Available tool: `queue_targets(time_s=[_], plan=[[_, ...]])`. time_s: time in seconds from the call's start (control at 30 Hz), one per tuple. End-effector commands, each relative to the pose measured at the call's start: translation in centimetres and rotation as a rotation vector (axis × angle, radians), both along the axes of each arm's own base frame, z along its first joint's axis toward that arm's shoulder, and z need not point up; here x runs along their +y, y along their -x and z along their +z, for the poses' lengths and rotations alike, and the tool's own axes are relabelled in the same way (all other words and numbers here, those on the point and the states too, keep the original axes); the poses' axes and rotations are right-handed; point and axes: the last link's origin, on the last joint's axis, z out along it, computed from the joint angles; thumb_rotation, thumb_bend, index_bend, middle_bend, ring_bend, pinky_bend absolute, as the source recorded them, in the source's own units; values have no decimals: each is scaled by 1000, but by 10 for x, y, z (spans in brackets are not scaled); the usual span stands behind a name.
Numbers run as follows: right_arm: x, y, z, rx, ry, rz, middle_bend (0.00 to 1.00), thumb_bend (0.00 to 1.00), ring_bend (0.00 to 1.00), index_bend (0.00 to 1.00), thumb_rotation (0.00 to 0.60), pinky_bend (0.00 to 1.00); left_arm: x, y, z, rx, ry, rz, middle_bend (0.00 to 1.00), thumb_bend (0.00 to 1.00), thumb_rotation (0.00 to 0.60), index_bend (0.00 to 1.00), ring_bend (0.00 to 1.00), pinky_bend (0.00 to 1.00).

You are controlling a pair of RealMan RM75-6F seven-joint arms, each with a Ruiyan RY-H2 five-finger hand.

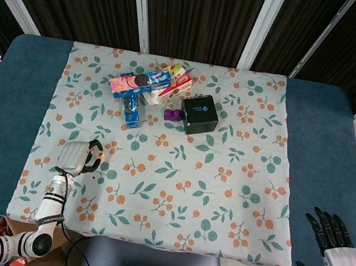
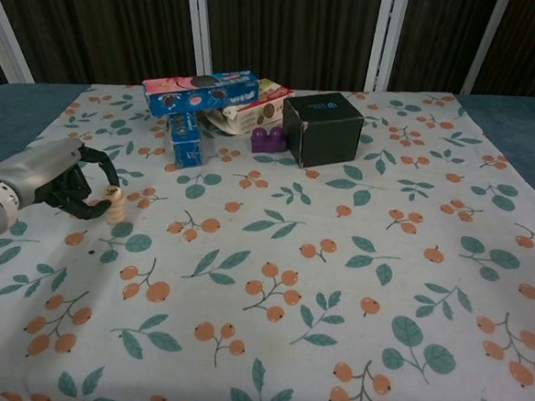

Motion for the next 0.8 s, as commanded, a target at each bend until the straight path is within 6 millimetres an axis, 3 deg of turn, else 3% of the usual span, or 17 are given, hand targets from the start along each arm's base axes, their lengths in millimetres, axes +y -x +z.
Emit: queue_targets(time_s=[0.03, 0.5, 0.7, 0.73, 0.8], plan=[[0, 0, 0, 1, -1, 0, 0, 142, 0, 0, 600, 0, 0, 0, 0, -1, 0, 0, 1000, 416, 600, 445, 1000, 1000], [0, 0, 0, 0, 1, 2, 0, 142, 0, 0, 600, 0, -1, -3, 5, -19, -9, -14, 1000, 416, 600, 389, 1000, 1000], [1, 0, 2, -2, 4, 3, 0, 142, 0, 0, 600, 0, -21, -8, 32, -89, -78, -116, 983, 417, 600, 311, 989, 1000], [2, 0, 2, -3, 7, 2, 0, 142, 0, 0, 600, 0, -33, -7, 41, -129, -85, -158, 930, 417, 600, 285, 941, 986], [2, 1, 3, 0, 6, -4, 0, 142, 0, 0, 600, 0, -67, 0, 57, -202, -20, -238, 606, 420, 600, 200, 586, 713]])
